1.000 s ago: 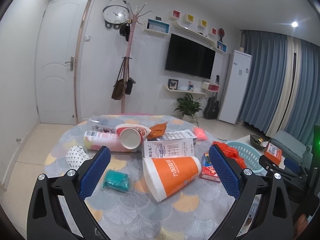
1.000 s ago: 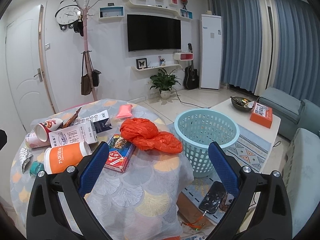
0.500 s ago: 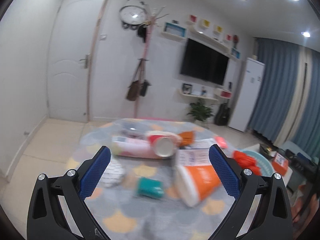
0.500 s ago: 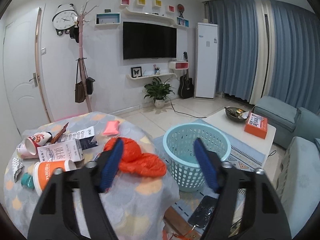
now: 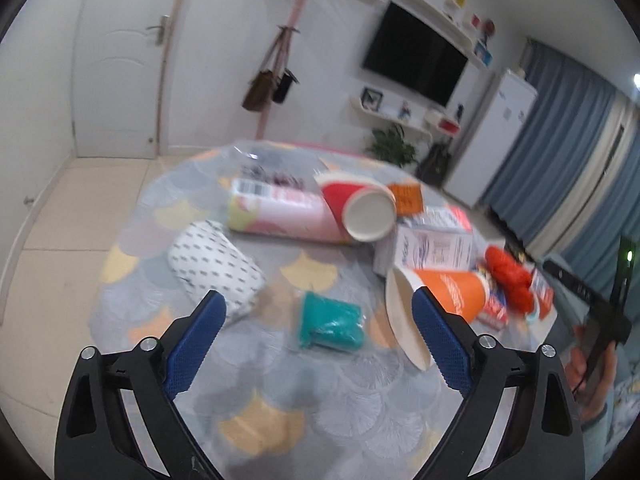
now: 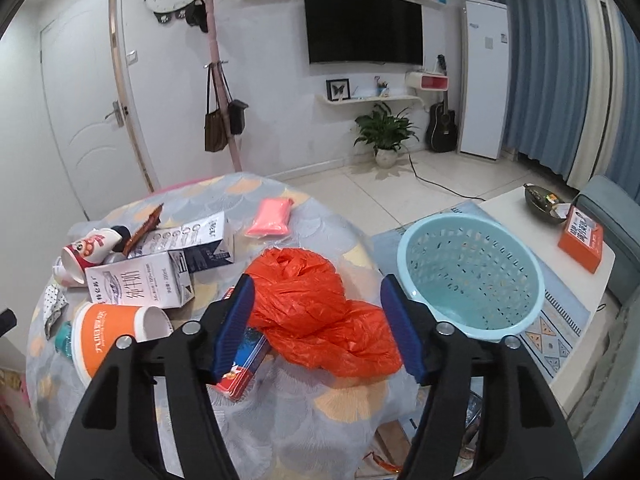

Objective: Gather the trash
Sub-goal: 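Grasp the teal plastic bag with the left tool while the right tool grasps the red plastic bag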

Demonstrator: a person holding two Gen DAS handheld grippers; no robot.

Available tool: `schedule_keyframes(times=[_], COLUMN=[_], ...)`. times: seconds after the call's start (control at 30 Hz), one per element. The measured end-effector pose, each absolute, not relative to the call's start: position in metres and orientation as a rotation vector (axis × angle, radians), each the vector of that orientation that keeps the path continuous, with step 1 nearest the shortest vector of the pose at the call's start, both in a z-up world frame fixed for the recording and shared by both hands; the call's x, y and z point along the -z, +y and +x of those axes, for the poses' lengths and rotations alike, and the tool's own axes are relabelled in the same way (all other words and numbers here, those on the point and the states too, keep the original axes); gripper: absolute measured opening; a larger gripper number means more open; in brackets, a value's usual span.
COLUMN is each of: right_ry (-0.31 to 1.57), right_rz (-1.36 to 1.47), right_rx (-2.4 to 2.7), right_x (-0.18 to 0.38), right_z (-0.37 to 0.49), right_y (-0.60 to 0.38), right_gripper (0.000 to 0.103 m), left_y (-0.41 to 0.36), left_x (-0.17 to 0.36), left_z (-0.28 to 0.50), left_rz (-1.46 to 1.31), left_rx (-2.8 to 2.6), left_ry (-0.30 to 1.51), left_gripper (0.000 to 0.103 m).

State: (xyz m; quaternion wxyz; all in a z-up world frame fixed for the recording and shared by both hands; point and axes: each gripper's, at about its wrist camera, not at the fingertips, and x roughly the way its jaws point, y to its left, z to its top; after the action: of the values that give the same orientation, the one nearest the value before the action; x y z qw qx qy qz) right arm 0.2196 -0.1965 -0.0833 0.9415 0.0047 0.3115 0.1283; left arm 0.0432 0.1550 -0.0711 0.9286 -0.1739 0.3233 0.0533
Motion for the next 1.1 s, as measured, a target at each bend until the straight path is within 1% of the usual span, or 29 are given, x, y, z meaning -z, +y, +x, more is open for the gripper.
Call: schedule_keyframes(times=[0.07,0.13,0.2,0.27,0.33,0.5,0.57,0.67,0.7,0.73,0.77,0.83,0.87,0.93,1.0,1.03,1.1], right_ry=[0.647,0.66,0.682,0.702,0.721,0.776,0.792,0.82,0.834,0.847,0.859,0.875,0.873,0.859,0.84,0.827,0.8], right_rz=[0.002,0.008,0.014,0.013,0.009,-0.007,-0.022,-0.002,0.013,0.025,0.034,0.062,0.07,0.074,0.069,0.067,0.062], right_rx=[-0.263,-0.27,-0.282,-0.291,-0.294,-0.312,-0.311,-0.323,-0.328,-0.33,-0.335,-0.352,-0.358,-0.371,-0.375,-0.377,-0.383], right_x=[0.087,0.09,0.095,0.099,0.102,0.113,0.118,0.125,0.127,0.13,0.131,0.134,0.134,0.132,0.128,0.125,0.118], right_z=[0.225,0.228,0.233,0.237,0.242,0.252,0.254,0.26,0.263,0.266,0.268,0.27,0.27,0.268,0.264,0.262,0.258], right_y=[-0.195,-0.196,-0.195,-0.194,-0.192,-0.182,-0.179,-0.181,-0.182,-0.182,-0.185,-0.188,-0.189,-0.19,-0.191,-0.191,-0.192], right_gripper=[0.067,0.071,0.077,0.08,0.085,0.086,0.086,0.086,0.084,0.074,0.068,0.053,0.049,0.034,0.025,0.017,0.008], left_y=[0.144,0.133,0.127,0.126,0.127,0.125,0.123,0.12,0.12,0.12,0.12,0.12,0.12,0.119,0.117,0.115,0.107], left_x=[0.082,0.091,0.099,0.105,0.107,0.114,0.116,0.117,0.117,0.116,0.114,0.109,0.105,0.098,0.088,0.084,0.072], left_z=[0.055,0.064,0.072,0.075,0.077,0.084,0.087,0.089,0.088,0.087,0.086,0.08,0.078,0.075,0.07,0.07,0.07], left_rz=[-0.316,-0.275,-0.243,-0.222,-0.222,-0.209,-0.209,-0.185,-0.18,-0.18,-0.182,-0.183,-0.18,-0.169,-0.167,-0.165,-0.15], left_rx=[-0.098,-0.097,-0.138,-0.146,-0.14,-0.134,-0.127,-0.129,-0.13,-0.129,-0.126,-0.123,-0.125,-0.131,-0.126,-0.118,-0.104], left_ry=[0.7,0.734,0.768,0.784,0.798,0.841,0.858,0.857,0.853,0.846,0.837,0.815,0.8,0.77,0.737,0.719,0.678], left_gripper=[0.084,0.081,0.078,0.077,0.076,0.066,0.059,0.053,0.051,0.049,0.047,0.045,0.044,0.044,0.043,0.043,0.043])
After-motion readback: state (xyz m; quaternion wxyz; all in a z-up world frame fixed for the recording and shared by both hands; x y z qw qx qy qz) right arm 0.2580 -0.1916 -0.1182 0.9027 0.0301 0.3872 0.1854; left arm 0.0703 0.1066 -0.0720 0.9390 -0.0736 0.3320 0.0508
